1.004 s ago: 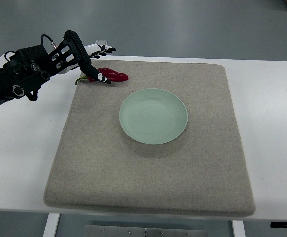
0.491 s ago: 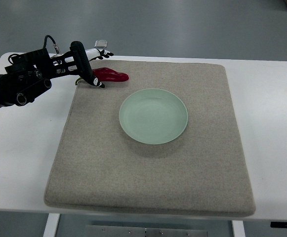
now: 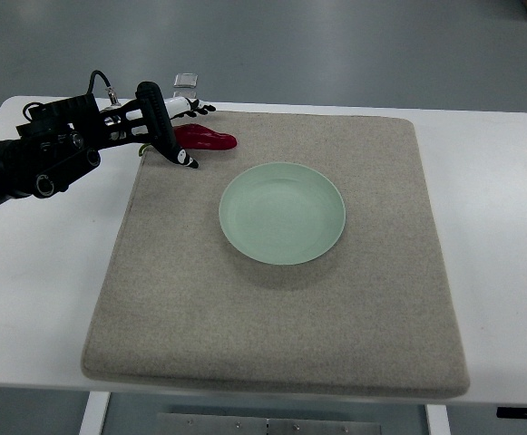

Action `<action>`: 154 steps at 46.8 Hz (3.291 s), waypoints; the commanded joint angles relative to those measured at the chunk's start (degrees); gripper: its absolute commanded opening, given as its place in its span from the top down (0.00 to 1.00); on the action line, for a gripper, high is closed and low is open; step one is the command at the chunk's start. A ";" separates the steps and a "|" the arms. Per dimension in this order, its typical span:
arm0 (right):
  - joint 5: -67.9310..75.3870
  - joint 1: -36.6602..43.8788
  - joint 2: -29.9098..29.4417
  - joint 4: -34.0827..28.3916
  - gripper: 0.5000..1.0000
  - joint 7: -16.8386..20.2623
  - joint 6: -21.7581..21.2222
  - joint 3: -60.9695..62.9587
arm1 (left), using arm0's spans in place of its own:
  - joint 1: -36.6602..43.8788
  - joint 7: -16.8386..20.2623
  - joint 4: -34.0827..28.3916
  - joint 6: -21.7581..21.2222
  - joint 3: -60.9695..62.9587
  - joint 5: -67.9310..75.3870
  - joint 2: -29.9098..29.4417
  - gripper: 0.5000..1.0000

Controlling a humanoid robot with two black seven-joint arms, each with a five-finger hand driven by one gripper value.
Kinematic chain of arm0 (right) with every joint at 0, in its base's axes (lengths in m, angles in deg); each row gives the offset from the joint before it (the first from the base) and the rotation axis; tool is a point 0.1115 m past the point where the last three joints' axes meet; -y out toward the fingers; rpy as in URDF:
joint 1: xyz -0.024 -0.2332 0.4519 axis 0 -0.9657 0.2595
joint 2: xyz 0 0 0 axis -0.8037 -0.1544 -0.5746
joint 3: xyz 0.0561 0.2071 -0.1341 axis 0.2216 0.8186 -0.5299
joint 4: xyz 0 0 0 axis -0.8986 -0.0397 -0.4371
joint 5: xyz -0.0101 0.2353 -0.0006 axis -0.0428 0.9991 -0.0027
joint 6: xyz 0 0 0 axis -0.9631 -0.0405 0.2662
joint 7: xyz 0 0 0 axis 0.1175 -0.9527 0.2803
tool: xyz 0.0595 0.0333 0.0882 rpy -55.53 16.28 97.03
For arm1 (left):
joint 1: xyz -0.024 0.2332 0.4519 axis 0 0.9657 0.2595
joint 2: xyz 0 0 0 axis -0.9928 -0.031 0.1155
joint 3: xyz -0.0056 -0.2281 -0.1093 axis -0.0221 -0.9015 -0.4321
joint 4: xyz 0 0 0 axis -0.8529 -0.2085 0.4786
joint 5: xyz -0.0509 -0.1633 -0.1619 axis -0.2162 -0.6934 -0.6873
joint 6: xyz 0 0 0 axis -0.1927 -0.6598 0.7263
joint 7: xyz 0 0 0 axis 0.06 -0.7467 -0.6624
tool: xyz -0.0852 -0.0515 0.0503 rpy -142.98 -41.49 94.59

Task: Place red pepper on plate with left hand
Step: 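Lower the left hand onto the red pepper and close fingers around it, then lift the red pepper with the left hand off the pad, then carry the pepper over the green plate and lower it down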

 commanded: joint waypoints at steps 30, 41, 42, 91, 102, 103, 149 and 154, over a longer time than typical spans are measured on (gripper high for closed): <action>0.00 0.00 0.00 0.00 0.14 0.00 0.00 0.00 | 0.00 0.08 0.34 1.05 1.01 0.00 0.00 0.35; 0.00 0.00 0.00 0.00 0.14 0.00 0.00 0.00 | -0.08 0.08 0.25 0.88 1.01 0.00 0.00 0.59; 0.00 0.00 0.00 0.00 0.14 0.00 0.00 0.00 | -0.08 0.08 0.34 0.88 1.01 0.00 0.00 0.59; 0.00 0.00 0.00 0.00 0.14 0.00 0.00 0.00 | -0.96 0.08 0.69 0.61 -1.00 -1.49 0.08 0.99; 0.00 0.00 0.00 0.00 0.14 0.00 0.00 0.00 | -1.05 0.08 7.01 -0.18 -2.33 -1.32 0.08 0.99; 0.00 0.00 0.00 0.00 0.14 0.00 0.00 0.00 | -1.05 0.08 7.89 -0.18 -2.33 -1.32 0.08 0.99; 0.00 0.00 0.00 0.00 0.14 0.00 0.00 0.00 | -1.40 1.40 23.19 -0.97 -2.24 -0.35 0.08 0.67; 0.00 0.00 0.00 0.00 0.14 0.00 0.00 0.00 | -1.23 1.40 23.19 -0.97 -2.24 -0.53 0.08 0.62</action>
